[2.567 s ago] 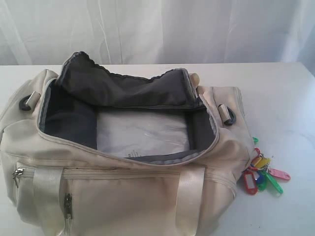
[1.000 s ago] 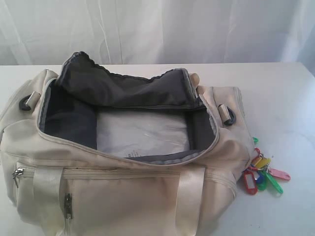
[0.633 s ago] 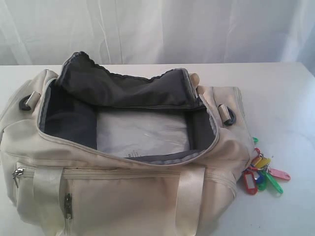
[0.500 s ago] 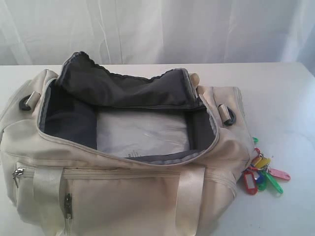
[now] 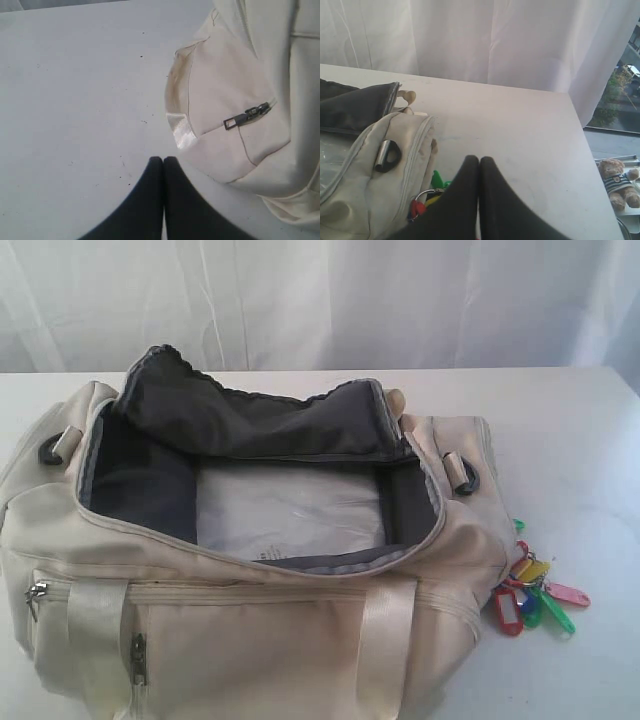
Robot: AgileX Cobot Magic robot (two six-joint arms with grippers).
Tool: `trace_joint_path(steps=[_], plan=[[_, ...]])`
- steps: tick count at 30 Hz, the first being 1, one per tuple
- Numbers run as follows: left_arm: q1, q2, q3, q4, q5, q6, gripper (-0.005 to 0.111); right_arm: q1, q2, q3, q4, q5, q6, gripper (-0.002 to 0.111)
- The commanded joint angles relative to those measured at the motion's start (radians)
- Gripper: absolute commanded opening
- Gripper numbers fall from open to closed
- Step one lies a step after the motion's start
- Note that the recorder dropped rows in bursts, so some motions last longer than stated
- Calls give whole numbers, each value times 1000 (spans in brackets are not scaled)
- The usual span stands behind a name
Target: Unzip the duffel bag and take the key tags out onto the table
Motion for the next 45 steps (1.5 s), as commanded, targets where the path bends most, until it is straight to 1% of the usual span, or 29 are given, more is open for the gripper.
trace_joint_path(steps=[1, 5, 8, 12, 17, 22, 24, 28, 31, 34, 35, 36, 37, 40, 43, 45], plan=[[1, -5, 5, -2, -4, -8, 0, 1, -3, 4, 1, -3, 4, 0], [1, -5, 5, -2, -4, -8, 0, 11, -3, 4, -2, -3, 4, 0], [1, -5, 5, -2, -4, -8, 0, 43, -13, 4, -3, -3, 4, 0], [1, -5, 5, -2, -4, -8, 0, 78, -88, 4, 2, -3, 4, 0], [1, -5, 5, -2, -4, -8, 0, 70, -214, 59, 3, -52, 4, 0], [1, -5, 5, -2, -4, -8, 0, 57, -332, 199, 3, -212, 4, 0], [1, -5, 5, -2, -4, -6, 0, 57, -360, 279, 3, -292, 4, 0], [1, -5, 5, -2, -4, -6, 0, 57, -388, 445, 3, -416, 4, 0], [1, -5, 5, -2, -4, -6, 0, 57, -390, 573, 3, -468, 4, 0], [1, -5, 5, -2, -4, -6, 0, 57, -392, 689, 3, -475, 4, 0], [1, -5, 5, -2, -4, -6, 0, 57, -392, 689, 3, -475, 4, 0], [1, -5, 5, -2, -4, -6, 0, 57, -392, 689, 1, -371, 4, 0], [1, -5, 5, -2, -4, -6, 0, 57, -396, 689, 3, -342, 4, 0], [1, -5, 5, -2, -4, -6, 0, 57, -407, 689, 7, -377, 4, 0], [1, -5, 5, -2, -4, -6, 0, 57, -425, 689, 7, -318, 4, 0], [1, -5, 5, -2, -4, -6, 0, 57, -425, 689, 7, -308, 4, 0]])
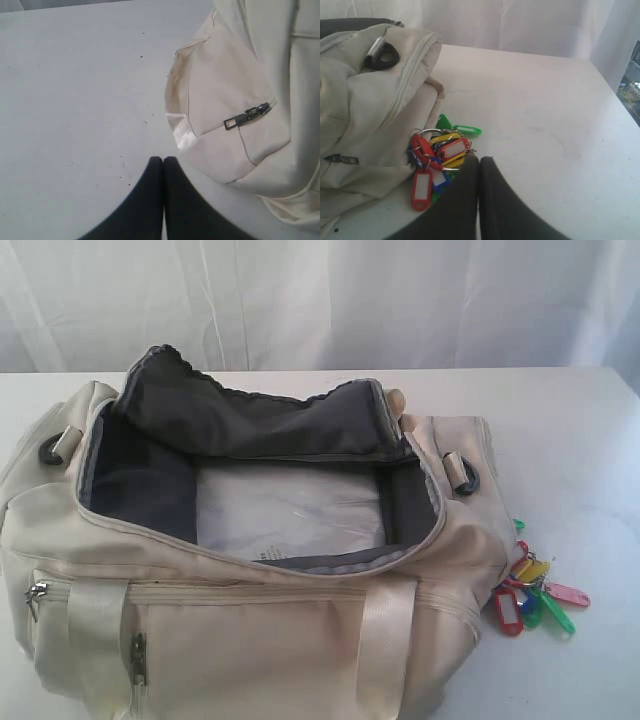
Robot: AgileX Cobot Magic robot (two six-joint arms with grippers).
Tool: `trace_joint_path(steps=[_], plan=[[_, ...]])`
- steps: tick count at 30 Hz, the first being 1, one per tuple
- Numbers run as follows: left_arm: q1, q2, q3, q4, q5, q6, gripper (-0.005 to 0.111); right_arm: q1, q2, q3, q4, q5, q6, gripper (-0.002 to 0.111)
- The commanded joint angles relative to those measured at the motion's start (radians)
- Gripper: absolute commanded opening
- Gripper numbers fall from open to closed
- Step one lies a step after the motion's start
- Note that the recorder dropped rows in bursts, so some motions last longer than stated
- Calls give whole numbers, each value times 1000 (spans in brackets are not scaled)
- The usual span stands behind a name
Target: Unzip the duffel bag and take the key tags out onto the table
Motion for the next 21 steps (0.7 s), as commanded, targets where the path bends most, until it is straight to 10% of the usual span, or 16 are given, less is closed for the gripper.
trace_joint_path(steps=[1, 21], plan=[[1, -5, 5, -4, -3, -6, 0, -5, -11, 2, 2, 36, 4, 0], [1, -5, 5, -4, -3, -6, 0, -13, -11, 2, 36, 46, 11, 0]])
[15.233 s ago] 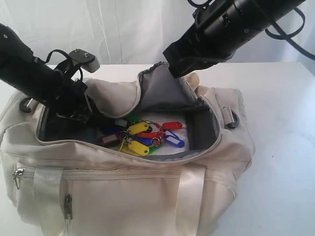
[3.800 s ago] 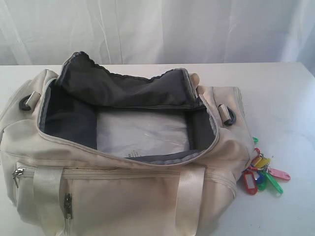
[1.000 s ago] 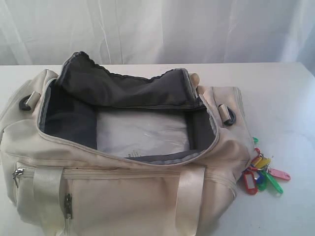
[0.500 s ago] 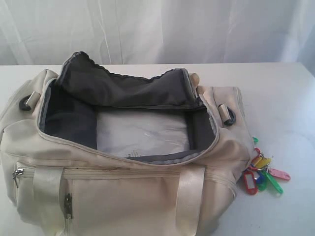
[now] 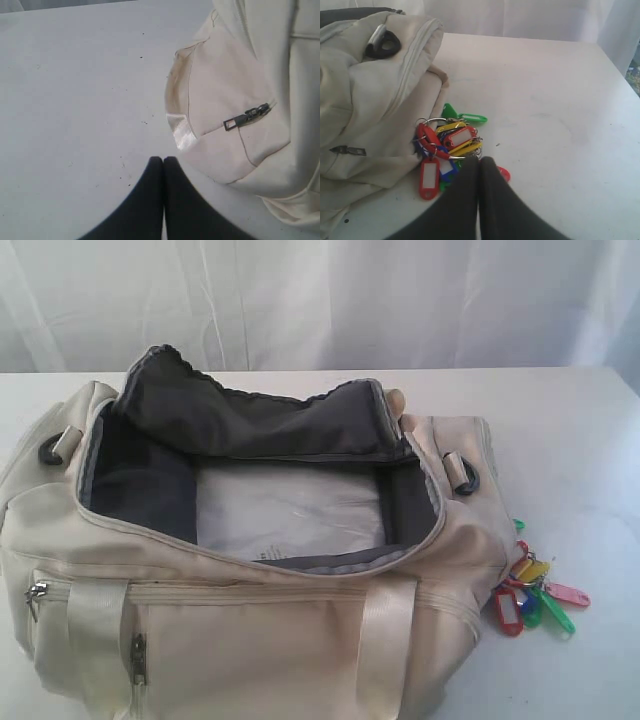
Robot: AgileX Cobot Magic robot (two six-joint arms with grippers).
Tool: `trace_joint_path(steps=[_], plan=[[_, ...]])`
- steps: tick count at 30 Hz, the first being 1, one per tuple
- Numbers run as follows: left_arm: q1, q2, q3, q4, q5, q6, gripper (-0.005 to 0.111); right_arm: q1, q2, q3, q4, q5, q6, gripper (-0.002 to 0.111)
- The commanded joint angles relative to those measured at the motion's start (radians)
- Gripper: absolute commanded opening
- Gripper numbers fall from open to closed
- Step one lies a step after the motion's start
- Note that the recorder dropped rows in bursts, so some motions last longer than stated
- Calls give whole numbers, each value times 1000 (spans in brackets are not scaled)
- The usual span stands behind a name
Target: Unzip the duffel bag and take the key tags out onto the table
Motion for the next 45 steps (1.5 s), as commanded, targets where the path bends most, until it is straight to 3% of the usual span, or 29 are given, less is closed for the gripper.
trace_joint_path(steps=[1, 11, 45], plan=[[1, -5, 5, -4, -3, -6, 0, -5, -6, 2, 0, 1, 5, 0], [1, -5, 5, -4, -3, -6, 0, -5, -6, 2, -113, -3, 118, 0], [1, -5, 5, -4, -3, -6, 0, -5, -6, 2, -111, -3, 123, 0]])
